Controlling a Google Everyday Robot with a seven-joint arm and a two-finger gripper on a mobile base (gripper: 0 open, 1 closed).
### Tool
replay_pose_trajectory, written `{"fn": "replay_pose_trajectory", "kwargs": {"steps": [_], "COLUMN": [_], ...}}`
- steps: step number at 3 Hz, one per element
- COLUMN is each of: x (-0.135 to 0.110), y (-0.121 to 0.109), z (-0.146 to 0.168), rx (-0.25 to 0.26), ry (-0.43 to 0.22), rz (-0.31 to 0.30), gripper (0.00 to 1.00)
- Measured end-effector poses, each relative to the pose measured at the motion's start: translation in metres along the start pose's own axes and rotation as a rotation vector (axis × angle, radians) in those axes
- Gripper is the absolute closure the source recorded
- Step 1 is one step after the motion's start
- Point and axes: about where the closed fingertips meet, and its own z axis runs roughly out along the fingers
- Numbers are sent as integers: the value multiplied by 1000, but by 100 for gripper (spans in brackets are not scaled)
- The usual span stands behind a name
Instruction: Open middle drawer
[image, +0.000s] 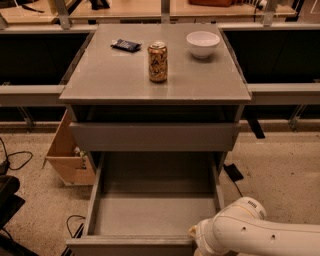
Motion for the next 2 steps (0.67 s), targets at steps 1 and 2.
{"fn": "replay_pose_trajectory", "kwargs": {"steps": [1,2], "x": [0,6], "y": [0,-12], "z": [0,-15], "rx": [0,4], "ry": [0,6], "rz": [0,-10], "gripper": [0,0]}}
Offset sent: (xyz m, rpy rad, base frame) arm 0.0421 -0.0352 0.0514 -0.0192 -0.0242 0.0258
